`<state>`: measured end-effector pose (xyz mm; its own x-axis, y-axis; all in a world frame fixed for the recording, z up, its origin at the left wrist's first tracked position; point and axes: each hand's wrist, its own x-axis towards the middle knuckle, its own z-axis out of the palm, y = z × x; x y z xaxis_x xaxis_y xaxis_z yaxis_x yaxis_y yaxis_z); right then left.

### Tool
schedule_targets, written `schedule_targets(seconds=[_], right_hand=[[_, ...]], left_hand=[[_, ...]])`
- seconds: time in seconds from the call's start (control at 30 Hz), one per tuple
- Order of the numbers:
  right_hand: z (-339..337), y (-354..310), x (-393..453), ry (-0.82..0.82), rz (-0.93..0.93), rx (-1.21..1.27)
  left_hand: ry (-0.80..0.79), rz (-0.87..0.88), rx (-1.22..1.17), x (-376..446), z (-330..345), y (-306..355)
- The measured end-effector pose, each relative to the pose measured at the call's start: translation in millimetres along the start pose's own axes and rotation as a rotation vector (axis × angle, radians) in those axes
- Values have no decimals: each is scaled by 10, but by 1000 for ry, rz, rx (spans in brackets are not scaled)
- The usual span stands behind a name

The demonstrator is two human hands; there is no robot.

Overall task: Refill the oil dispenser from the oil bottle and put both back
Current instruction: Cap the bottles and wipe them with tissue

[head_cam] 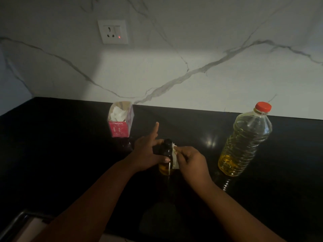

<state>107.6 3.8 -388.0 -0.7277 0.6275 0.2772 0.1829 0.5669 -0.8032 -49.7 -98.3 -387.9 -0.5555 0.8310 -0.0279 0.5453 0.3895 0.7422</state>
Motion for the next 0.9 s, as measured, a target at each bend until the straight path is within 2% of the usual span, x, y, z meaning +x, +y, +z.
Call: schedule_targets(seconds=[0.1, 0.17, 0.27, 0.4, 0.5, 0.6, 0.7, 0.9], right_hand=[[0, 4, 18, 4, -18, -34], [5, 10, 60, 1, -19, -58], [15, 0, 60, -1, -55, -106], [16, -39, -20, -41, -88, -116], [3, -27, -9, -48, -132, -167], [-5, 23, 38, -92, -98, -179], [9, 62, 1, -72, -100, -174], [0, 91, -18, -63, -85, -177]], left_hand=[[77, 27, 127, -23, 63, 29], [187, 31, 64, -82, 146, 59], [246, 39, 32, -102, 189, 65], [208, 95, 41, -98, 139, 32], [101, 156, 78, -141, 132, 48], [16, 196, 86, -167, 126, 36], [49, 250, 112, -183, 97, -23], [168, 220, 21, -247, 202, -90]])
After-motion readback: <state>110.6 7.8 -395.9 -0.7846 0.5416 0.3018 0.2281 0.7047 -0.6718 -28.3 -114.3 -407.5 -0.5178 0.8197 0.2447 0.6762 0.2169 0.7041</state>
